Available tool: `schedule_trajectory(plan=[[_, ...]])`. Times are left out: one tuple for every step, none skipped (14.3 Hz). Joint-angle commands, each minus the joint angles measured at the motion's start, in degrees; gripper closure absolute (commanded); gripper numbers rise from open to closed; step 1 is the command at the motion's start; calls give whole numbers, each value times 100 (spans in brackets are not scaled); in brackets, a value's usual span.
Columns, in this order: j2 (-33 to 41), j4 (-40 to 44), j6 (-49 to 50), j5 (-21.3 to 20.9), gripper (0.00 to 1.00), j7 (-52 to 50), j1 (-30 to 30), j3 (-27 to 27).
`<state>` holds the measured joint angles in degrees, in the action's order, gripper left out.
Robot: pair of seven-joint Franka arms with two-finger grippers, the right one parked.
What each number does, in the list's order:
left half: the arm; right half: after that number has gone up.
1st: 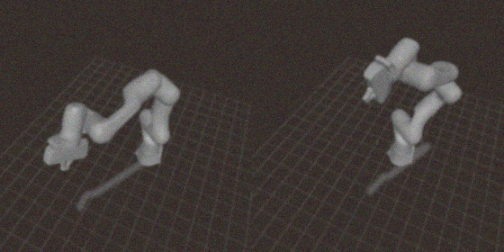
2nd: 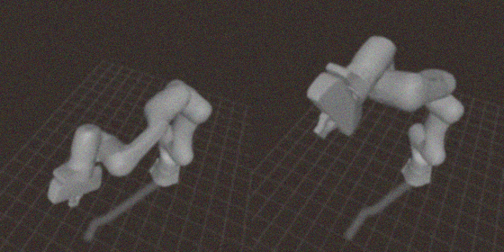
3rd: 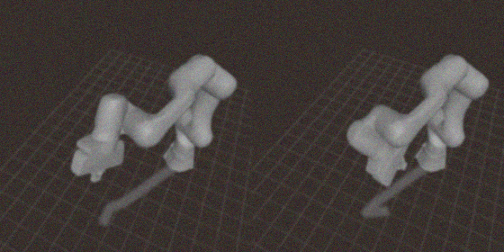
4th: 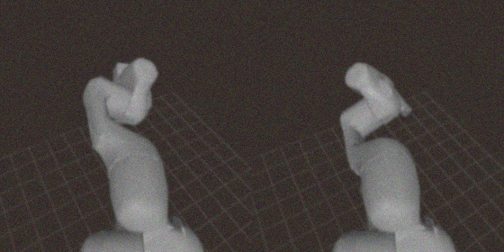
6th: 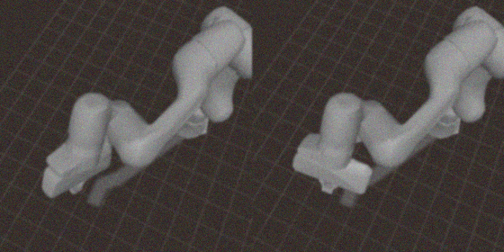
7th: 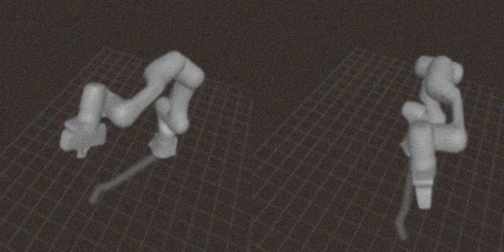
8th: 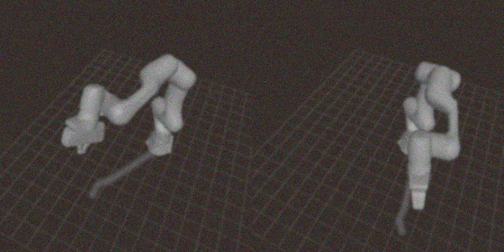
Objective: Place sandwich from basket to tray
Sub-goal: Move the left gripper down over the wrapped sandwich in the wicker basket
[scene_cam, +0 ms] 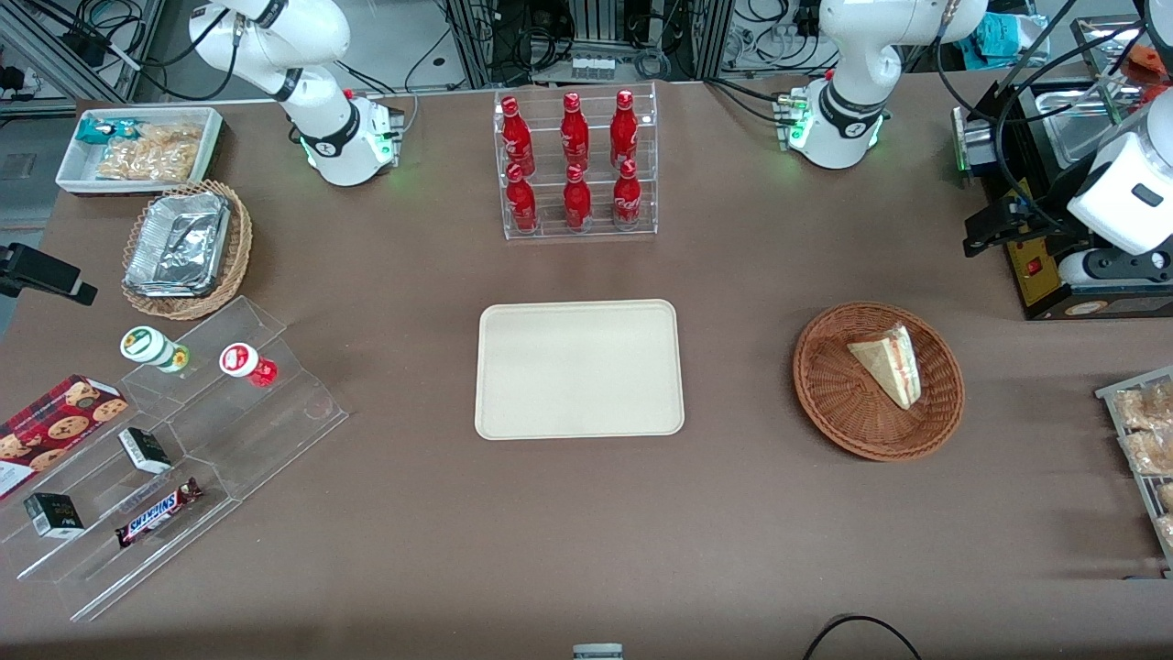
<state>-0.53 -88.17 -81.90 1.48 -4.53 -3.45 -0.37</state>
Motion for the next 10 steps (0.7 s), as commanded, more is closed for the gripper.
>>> schedule_trajectory(plan=[[18, -7, -63, -113, 0, 49, -15, -25], [0, -15, -37, -105, 0, 40, -15, -25], [-78, -50, -63, -78, 0, 40, -7, -25], [-184, -77, -72, -95, 0, 40, -6, -25], [-315, -103, -63, -87, 0, 40, -6, -25], [-369, -173, -19, -96, 0, 40, -6, -25], [-421, -374, -28, -104, 0, 40, 2, -25], [-448, -602, -123, -104, 0, 40, 11, -25], [-509, -778, -368, -122, 0, 40, 11, -16], [-571, -954, -658, -131, 0, 40, 11, -7]])
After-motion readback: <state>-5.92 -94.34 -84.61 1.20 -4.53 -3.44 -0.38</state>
